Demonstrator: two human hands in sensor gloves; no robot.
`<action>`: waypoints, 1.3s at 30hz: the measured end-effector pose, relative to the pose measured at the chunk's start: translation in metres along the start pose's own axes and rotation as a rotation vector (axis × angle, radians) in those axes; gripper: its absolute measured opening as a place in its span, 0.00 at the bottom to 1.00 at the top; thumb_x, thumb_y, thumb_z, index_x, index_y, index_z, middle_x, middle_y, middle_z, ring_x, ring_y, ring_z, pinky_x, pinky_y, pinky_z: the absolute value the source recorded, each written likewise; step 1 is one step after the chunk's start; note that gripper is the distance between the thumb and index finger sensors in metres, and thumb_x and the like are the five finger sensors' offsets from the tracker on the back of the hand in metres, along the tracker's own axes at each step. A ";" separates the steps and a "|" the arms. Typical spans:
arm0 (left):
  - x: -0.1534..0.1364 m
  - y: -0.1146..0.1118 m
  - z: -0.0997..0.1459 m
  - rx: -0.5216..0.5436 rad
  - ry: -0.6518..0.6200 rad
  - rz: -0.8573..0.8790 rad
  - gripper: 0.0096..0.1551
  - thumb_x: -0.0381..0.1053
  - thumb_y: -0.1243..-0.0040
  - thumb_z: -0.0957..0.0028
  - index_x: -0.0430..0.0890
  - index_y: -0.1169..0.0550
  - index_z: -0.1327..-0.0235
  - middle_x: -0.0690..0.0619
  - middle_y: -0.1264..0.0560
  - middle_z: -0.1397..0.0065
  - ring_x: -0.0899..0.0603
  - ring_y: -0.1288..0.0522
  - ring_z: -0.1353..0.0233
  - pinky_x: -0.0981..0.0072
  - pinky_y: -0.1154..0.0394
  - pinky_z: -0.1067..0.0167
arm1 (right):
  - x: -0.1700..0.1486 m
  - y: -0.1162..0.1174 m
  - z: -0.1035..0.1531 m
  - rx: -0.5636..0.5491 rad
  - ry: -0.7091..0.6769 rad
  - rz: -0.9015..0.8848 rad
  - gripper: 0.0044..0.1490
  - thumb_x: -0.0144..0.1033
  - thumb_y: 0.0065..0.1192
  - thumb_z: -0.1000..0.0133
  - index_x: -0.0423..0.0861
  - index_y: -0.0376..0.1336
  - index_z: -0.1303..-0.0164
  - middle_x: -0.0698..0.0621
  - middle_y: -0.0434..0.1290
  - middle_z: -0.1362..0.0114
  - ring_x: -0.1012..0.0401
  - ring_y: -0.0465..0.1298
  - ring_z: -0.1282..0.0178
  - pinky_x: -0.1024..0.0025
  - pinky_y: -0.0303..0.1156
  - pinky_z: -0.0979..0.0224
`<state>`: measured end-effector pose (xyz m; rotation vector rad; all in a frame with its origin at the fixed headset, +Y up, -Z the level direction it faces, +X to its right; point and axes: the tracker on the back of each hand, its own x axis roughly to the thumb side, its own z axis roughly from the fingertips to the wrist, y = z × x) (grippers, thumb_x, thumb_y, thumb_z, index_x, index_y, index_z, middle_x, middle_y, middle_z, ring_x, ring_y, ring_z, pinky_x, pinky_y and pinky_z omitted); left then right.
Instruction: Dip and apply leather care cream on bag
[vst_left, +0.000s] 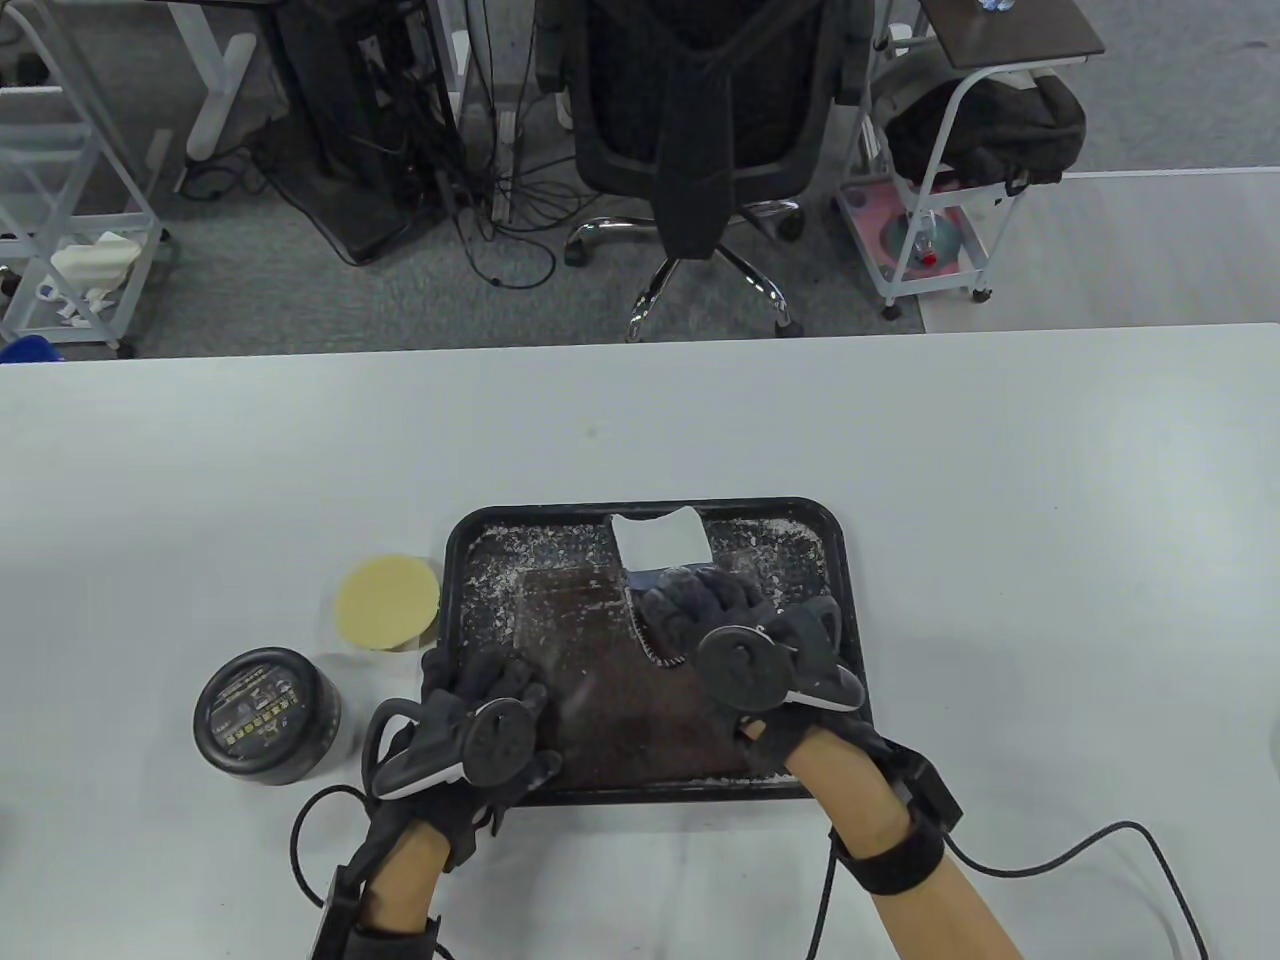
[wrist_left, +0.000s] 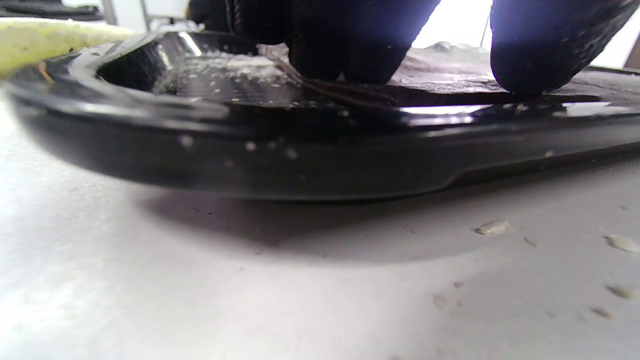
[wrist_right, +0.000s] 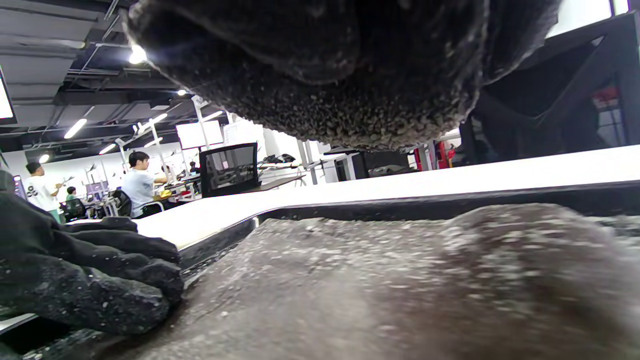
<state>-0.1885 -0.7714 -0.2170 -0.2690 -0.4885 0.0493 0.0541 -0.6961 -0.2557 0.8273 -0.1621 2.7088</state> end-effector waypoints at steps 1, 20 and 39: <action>0.000 0.000 0.000 -0.006 0.002 0.004 0.44 0.72 0.39 0.49 0.47 0.26 0.27 0.45 0.35 0.18 0.32 0.41 0.16 0.23 0.55 0.29 | 0.006 0.005 -0.006 0.011 -0.004 0.002 0.32 0.17 0.66 0.45 0.48 0.67 0.28 0.35 0.68 0.23 0.32 0.71 0.27 0.36 0.69 0.32; 0.001 0.000 -0.006 -0.094 0.023 0.020 0.42 0.71 0.40 0.48 0.49 0.28 0.27 0.44 0.37 0.19 0.32 0.41 0.17 0.25 0.52 0.29 | 0.065 0.084 -0.066 0.085 0.053 -0.022 0.31 0.17 0.65 0.44 0.48 0.68 0.29 0.37 0.68 0.22 0.35 0.65 0.22 0.38 0.63 0.27; -0.004 -0.003 -0.007 -0.132 0.037 0.085 0.42 0.71 0.40 0.49 0.49 0.31 0.27 0.43 0.40 0.21 0.32 0.39 0.19 0.38 0.48 0.26 | 0.033 0.094 -0.067 0.193 0.207 0.018 0.32 0.17 0.65 0.45 0.49 0.67 0.30 0.38 0.65 0.22 0.36 0.64 0.23 0.39 0.63 0.28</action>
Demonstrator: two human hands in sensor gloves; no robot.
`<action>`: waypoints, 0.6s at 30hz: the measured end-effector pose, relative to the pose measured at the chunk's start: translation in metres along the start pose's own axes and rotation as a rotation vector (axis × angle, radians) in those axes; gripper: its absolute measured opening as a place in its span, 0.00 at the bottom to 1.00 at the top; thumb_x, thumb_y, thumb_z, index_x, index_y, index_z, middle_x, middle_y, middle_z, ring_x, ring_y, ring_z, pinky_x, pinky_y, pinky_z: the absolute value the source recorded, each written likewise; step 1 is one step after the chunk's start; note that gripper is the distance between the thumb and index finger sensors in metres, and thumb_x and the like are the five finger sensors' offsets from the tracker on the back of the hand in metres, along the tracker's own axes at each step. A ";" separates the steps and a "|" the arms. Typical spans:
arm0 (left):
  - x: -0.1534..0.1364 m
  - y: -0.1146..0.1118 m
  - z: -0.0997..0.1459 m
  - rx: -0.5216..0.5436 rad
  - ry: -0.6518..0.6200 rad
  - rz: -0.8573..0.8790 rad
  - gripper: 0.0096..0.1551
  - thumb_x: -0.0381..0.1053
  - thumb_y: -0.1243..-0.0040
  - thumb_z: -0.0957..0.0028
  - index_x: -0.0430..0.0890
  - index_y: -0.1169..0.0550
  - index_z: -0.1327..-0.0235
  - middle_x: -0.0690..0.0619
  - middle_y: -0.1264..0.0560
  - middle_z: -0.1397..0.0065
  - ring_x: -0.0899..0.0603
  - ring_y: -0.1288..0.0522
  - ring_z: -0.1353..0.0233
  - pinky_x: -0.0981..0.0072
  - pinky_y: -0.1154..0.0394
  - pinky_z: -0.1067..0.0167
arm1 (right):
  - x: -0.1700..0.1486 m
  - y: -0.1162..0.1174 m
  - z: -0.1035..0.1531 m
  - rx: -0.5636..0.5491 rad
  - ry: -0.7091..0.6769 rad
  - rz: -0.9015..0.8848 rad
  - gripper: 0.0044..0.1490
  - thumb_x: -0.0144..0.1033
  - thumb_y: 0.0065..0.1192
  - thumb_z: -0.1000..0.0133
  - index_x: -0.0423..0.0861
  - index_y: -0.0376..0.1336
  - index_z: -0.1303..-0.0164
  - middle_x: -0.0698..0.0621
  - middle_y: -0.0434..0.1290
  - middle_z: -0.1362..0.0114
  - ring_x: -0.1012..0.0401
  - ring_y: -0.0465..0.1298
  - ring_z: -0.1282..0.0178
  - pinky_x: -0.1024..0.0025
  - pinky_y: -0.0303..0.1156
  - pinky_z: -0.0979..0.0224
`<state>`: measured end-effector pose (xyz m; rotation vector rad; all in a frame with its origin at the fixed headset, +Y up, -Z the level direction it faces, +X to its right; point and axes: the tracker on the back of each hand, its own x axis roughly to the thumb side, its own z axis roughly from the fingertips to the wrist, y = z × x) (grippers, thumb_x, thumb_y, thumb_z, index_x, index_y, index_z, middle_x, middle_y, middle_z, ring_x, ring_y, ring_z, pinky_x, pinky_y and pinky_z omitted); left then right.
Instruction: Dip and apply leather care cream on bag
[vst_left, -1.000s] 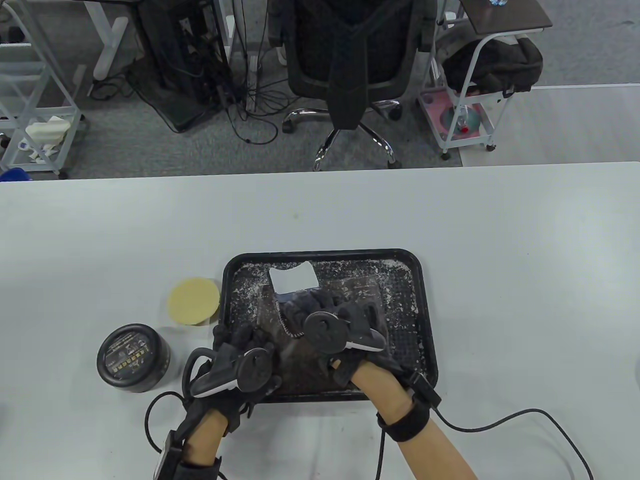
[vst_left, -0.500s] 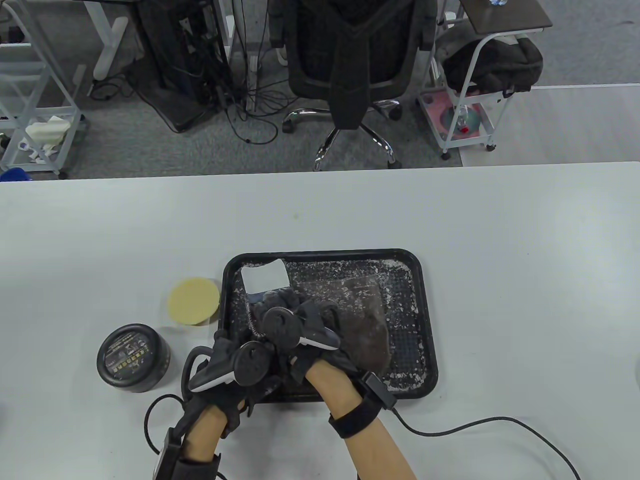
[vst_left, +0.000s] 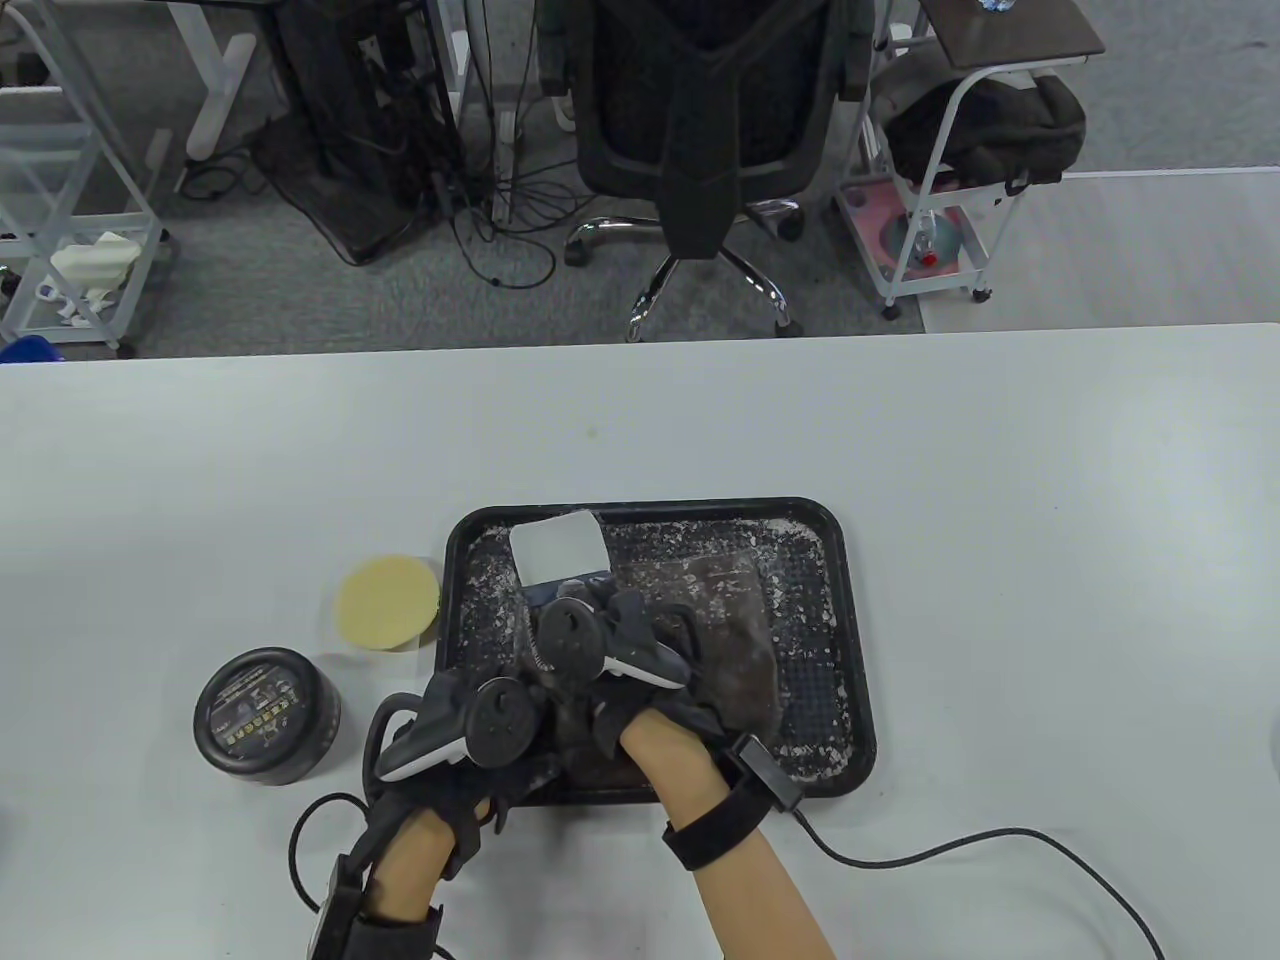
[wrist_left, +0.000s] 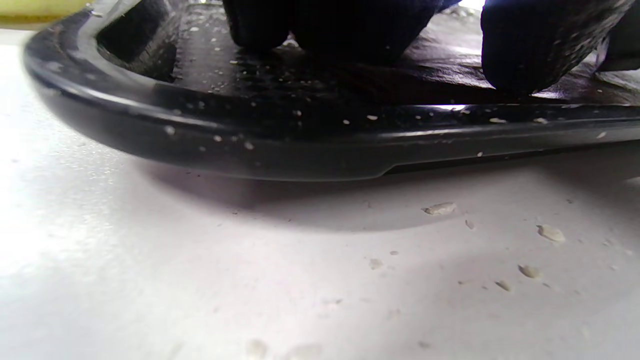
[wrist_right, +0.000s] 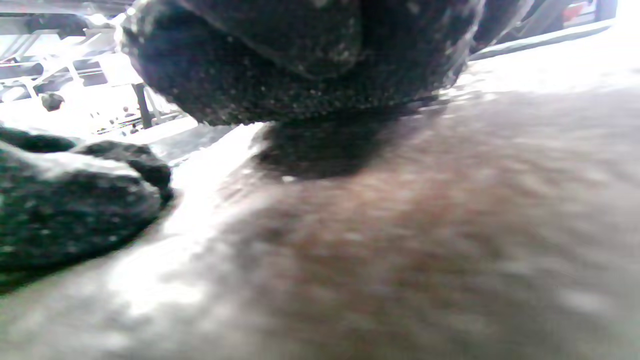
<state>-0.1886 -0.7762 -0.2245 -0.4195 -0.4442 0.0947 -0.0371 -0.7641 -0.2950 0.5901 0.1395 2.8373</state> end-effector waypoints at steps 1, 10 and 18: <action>0.000 0.000 0.000 0.000 0.000 0.001 0.42 0.71 0.39 0.49 0.49 0.31 0.27 0.43 0.39 0.21 0.32 0.39 0.19 0.38 0.48 0.26 | -0.002 -0.001 0.001 0.002 0.005 0.003 0.32 0.17 0.65 0.45 0.49 0.67 0.30 0.38 0.65 0.22 0.36 0.64 0.23 0.38 0.63 0.28; 0.000 0.000 -0.001 -0.001 0.003 -0.005 0.42 0.71 0.39 0.49 0.49 0.30 0.27 0.43 0.39 0.21 0.32 0.38 0.19 0.37 0.47 0.26 | -0.043 -0.009 0.020 0.002 0.136 0.107 0.32 0.16 0.64 0.45 0.50 0.68 0.30 0.39 0.66 0.22 0.37 0.62 0.22 0.39 0.61 0.26; 0.001 0.000 -0.001 -0.004 0.006 -0.010 0.42 0.71 0.39 0.49 0.49 0.30 0.27 0.43 0.39 0.21 0.32 0.38 0.19 0.37 0.46 0.26 | -0.077 -0.026 0.038 -0.017 0.267 0.102 0.32 0.16 0.64 0.45 0.49 0.67 0.30 0.38 0.65 0.21 0.35 0.62 0.22 0.37 0.61 0.26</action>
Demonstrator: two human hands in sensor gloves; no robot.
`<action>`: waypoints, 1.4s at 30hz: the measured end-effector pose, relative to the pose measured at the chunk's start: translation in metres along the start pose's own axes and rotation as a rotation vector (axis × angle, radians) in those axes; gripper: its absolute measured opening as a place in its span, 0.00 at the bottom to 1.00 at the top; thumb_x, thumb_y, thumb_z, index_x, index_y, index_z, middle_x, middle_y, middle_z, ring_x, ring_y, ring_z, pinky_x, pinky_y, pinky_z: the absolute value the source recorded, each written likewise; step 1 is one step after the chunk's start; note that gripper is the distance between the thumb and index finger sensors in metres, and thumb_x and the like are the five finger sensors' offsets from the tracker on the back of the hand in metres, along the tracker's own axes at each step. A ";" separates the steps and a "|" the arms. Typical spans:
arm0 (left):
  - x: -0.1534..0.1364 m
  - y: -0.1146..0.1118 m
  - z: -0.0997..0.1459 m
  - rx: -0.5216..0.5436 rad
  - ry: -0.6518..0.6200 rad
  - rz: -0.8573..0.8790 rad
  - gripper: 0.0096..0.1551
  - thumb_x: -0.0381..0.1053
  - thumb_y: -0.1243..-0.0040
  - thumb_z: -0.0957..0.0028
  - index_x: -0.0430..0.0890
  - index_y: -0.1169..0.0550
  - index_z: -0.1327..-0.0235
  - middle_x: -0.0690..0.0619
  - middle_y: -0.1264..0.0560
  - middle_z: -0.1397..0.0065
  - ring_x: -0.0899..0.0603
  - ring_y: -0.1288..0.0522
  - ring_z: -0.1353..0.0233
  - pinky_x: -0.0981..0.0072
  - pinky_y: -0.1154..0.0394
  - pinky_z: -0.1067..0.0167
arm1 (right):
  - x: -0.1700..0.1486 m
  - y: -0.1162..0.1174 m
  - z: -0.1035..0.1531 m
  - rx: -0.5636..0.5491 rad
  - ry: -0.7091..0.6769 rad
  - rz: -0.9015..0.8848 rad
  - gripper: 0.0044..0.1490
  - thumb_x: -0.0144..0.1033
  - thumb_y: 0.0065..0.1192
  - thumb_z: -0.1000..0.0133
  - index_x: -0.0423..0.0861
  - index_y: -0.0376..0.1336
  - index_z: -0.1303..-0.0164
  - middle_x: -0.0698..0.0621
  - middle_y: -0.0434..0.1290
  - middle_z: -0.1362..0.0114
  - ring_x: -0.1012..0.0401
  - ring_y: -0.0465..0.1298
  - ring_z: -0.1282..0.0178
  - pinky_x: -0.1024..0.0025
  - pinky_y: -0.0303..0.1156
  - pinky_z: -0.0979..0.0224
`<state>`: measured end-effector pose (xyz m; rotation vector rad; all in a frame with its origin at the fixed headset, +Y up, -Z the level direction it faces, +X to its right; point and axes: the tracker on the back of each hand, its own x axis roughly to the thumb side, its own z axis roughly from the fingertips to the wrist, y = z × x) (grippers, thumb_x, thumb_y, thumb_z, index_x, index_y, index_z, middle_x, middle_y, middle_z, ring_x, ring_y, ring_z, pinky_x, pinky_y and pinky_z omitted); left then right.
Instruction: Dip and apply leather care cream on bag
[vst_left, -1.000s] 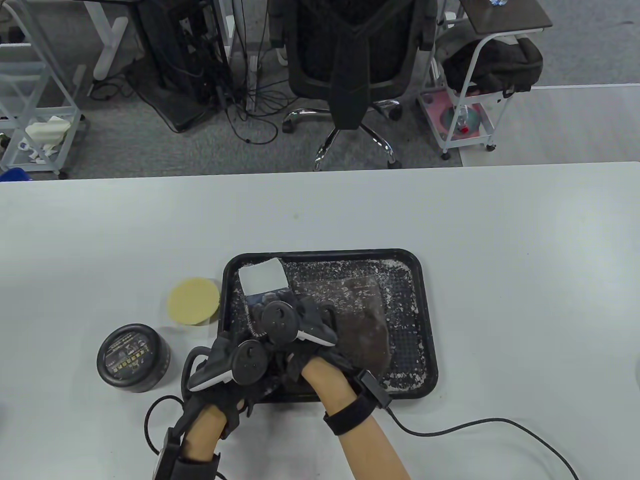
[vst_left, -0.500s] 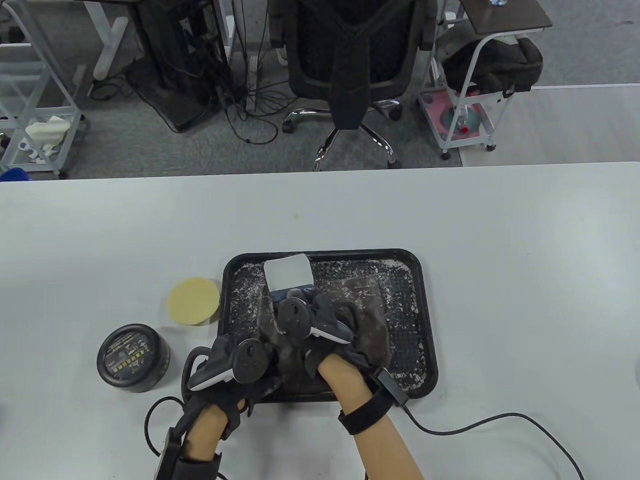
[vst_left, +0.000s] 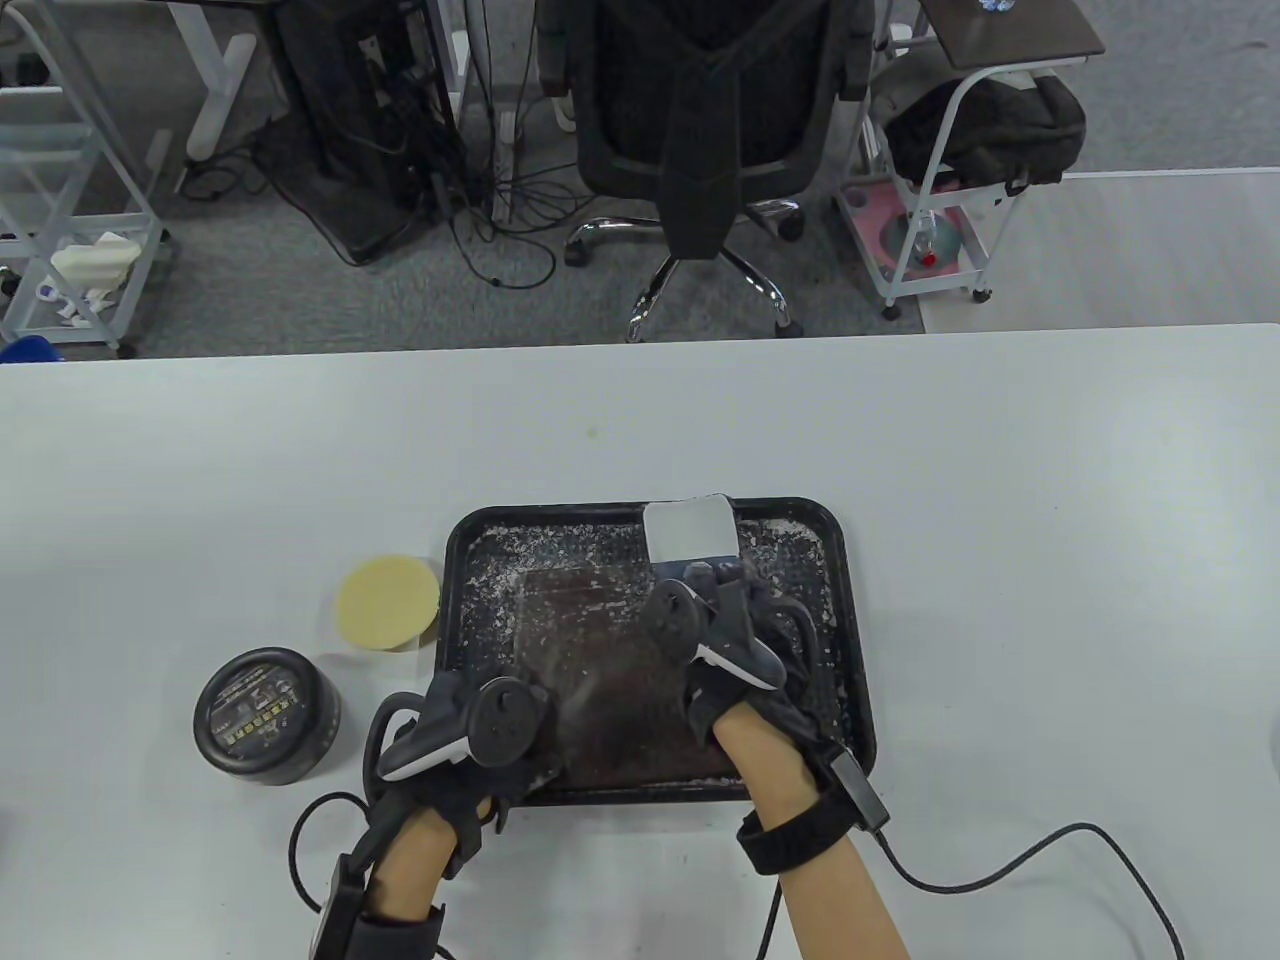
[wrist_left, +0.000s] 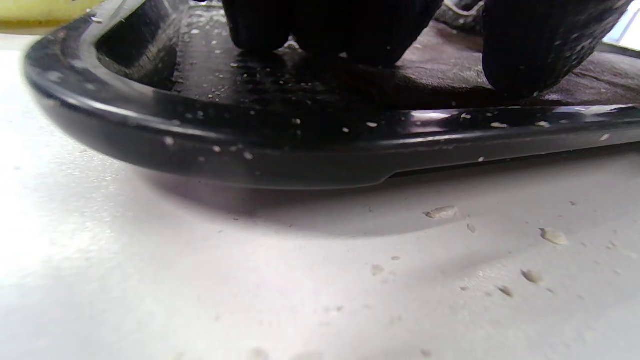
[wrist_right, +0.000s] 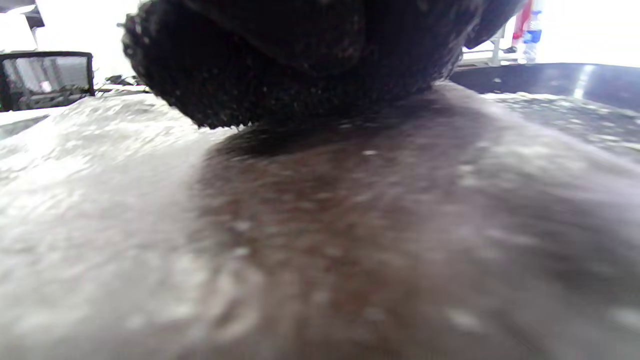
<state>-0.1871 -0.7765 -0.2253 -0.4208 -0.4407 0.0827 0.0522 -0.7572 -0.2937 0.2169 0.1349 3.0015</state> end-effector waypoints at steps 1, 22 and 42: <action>0.000 0.000 0.000 -0.001 0.001 -0.002 0.42 0.71 0.39 0.49 0.49 0.30 0.27 0.43 0.39 0.21 0.32 0.38 0.19 0.37 0.46 0.26 | -0.007 -0.002 0.002 -0.002 0.021 -0.021 0.32 0.16 0.64 0.45 0.49 0.67 0.30 0.37 0.64 0.21 0.35 0.62 0.22 0.37 0.61 0.26; 0.002 -0.001 -0.001 -0.003 0.008 -0.019 0.41 0.71 0.39 0.49 0.50 0.30 0.28 0.43 0.39 0.21 0.32 0.38 0.19 0.38 0.46 0.26 | -0.042 0.005 0.012 -0.029 0.070 -0.141 0.34 0.17 0.62 0.43 0.47 0.61 0.25 0.34 0.59 0.20 0.34 0.59 0.20 0.36 0.57 0.24; 0.004 -0.002 -0.001 0.001 0.007 -0.027 0.41 0.71 0.39 0.49 0.49 0.30 0.28 0.42 0.39 0.21 0.32 0.38 0.20 0.38 0.45 0.26 | 0.051 0.022 -0.002 0.088 -0.127 -0.202 0.34 0.17 0.62 0.44 0.47 0.62 0.26 0.34 0.58 0.21 0.34 0.55 0.21 0.35 0.54 0.26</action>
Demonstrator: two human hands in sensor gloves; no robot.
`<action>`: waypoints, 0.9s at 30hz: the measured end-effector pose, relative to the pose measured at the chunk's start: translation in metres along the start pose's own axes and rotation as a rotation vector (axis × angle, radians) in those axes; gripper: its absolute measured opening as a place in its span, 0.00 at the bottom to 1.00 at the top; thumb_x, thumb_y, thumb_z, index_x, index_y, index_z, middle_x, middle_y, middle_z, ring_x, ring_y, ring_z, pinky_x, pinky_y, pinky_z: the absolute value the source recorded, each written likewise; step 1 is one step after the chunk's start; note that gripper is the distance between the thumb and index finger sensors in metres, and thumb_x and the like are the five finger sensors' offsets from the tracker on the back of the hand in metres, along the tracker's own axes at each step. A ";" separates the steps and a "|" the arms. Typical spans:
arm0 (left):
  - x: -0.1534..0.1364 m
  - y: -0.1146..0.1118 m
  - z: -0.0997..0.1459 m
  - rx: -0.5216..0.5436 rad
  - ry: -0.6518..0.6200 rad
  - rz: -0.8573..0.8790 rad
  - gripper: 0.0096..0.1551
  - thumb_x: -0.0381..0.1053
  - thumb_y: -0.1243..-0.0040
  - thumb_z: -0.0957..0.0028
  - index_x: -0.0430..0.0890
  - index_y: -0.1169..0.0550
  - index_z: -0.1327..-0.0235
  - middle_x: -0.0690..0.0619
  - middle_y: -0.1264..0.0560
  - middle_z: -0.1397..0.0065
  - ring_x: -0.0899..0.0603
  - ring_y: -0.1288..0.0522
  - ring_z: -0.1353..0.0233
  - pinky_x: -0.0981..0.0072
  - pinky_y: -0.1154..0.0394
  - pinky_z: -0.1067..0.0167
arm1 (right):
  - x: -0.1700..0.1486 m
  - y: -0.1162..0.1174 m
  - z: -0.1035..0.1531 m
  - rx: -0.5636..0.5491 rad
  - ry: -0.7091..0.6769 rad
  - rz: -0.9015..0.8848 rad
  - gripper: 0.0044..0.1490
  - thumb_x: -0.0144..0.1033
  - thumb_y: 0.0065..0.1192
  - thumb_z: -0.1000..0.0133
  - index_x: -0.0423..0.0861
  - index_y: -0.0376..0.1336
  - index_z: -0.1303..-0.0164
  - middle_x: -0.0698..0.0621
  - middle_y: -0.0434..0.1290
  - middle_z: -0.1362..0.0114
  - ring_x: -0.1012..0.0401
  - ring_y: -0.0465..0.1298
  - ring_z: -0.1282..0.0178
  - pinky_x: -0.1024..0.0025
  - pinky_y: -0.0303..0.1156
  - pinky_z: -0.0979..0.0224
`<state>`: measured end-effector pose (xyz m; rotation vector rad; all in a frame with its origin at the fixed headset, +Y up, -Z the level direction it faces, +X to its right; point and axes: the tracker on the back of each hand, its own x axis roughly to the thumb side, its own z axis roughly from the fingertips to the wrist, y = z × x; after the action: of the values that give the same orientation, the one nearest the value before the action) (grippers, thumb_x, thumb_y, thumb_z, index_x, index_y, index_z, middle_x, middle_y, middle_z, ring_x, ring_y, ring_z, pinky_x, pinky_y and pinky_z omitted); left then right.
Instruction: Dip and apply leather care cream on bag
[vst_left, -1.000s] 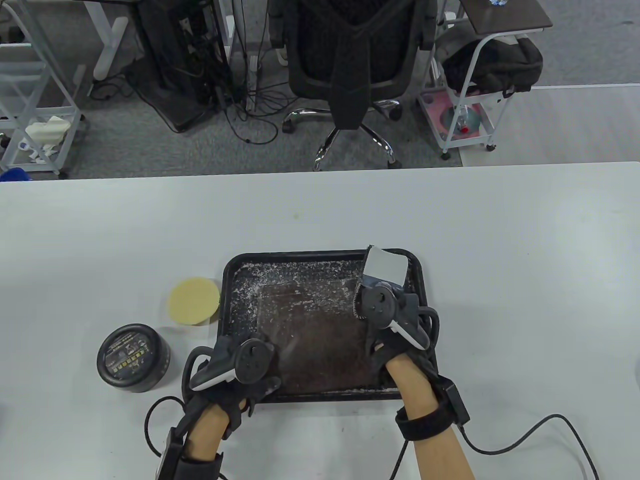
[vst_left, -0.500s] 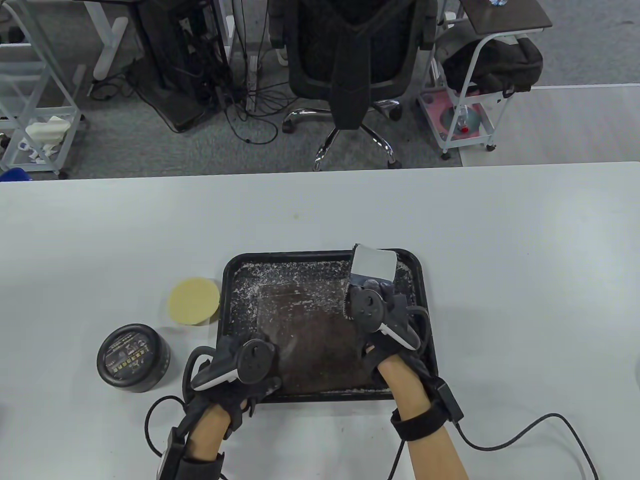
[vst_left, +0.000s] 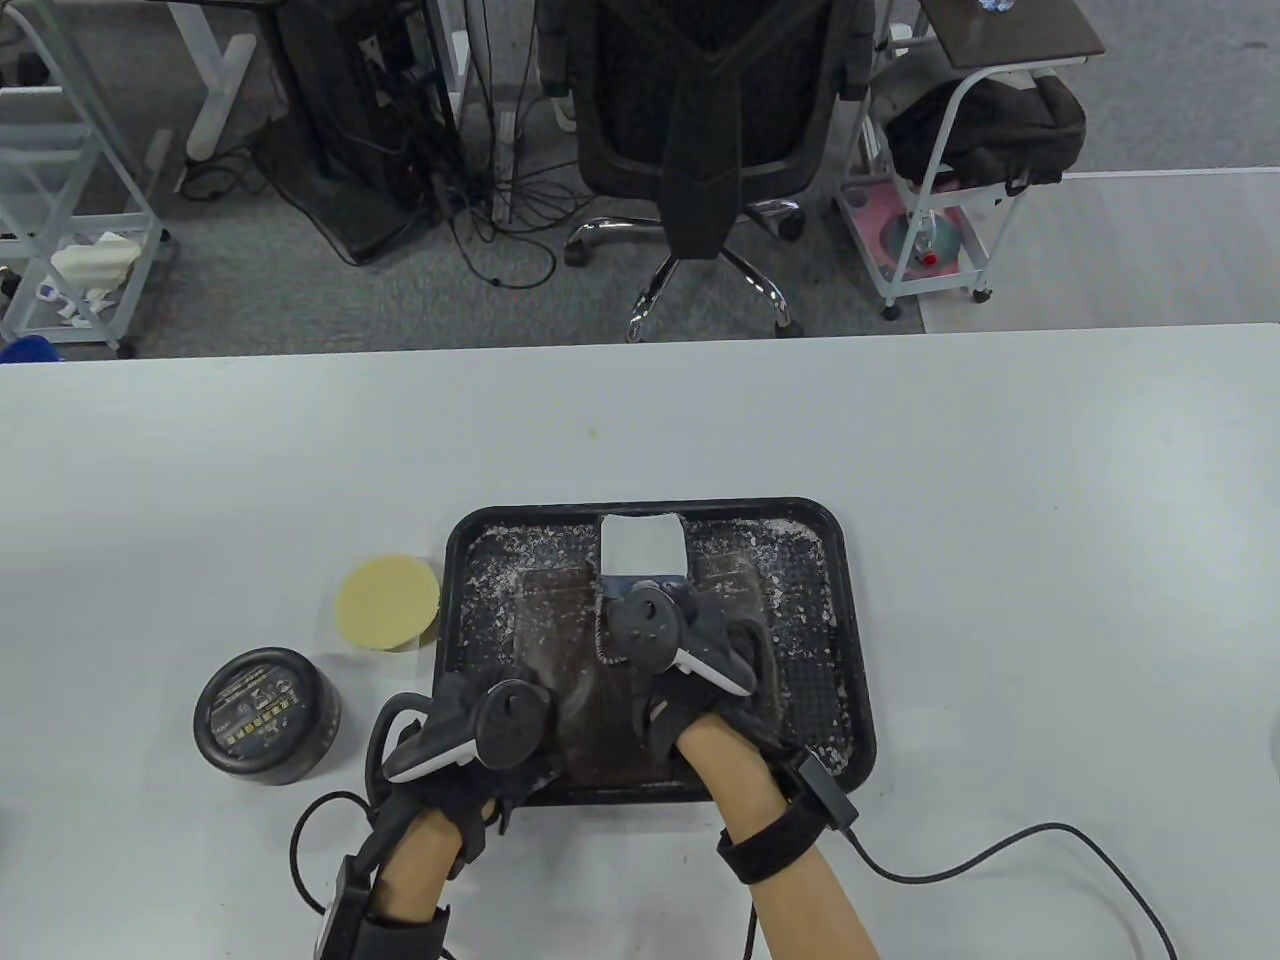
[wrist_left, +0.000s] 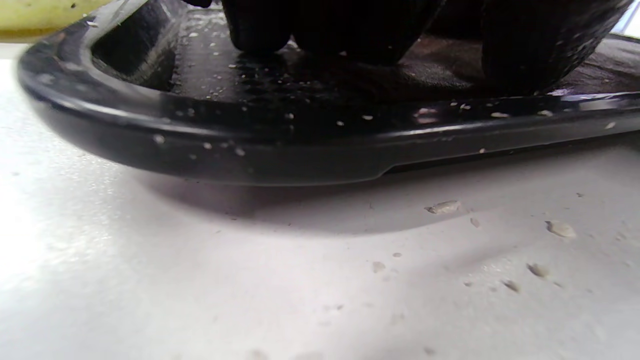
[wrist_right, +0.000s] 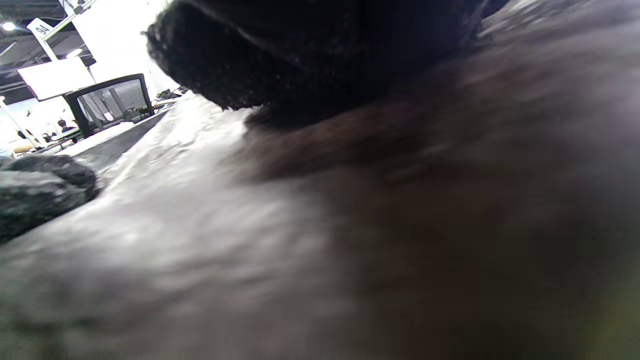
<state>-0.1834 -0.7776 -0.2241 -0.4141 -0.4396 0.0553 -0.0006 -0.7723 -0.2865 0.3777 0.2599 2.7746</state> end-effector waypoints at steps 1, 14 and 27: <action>0.000 0.000 0.000 0.000 -0.001 0.003 0.42 0.71 0.39 0.49 0.49 0.31 0.27 0.42 0.39 0.21 0.32 0.38 0.20 0.38 0.45 0.26 | 0.006 0.002 -0.002 0.000 -0.014 0.009 0.34 0.17 0.62 0.44 0.47 0.62 0.26 0.34 0.58 0.21 0.34 0.56 0.21 0.35 0.55 0.26; -0.001 -0.001 0.000 0.000 -0.003 0.017 0.42 0.71 0.40 0.49 0.49 0.31 0.27 0.42 0.39 0.22 0.32 0.38 0.20 0.38 0.45 0.26 | 0.054 0.019 -0.011 0.060 -0.176 -0.050 0.33 0.17 0.63 0.44 0.51 0.64 0.27 0.40 0.59 0.19 0.38 0.53 0.19 0.37 0.51 0.24; -0.002 -0.001 0.001 -0.001 0.004 0.023 0.42 0.71 0.40 0.49 0.49 0.31 0.27 0.42 0.40 0.21 0.32 0.38 0.19 0.38 0.45 0.26 | 0.032 0.010 0.000 0.083 -0.137 0.065 0.33 0.16 0.63 0.45 0.51 0.64 0.29 0.41 0.60 0.19 0.38 0.55 0.20 0.37 0.54 0.24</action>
<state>-0.1856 -0.7786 -0.2240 -0.4202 -0.4313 0.0766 -0.0323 -0.7705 -0.2774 0.6040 0.3360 2.7913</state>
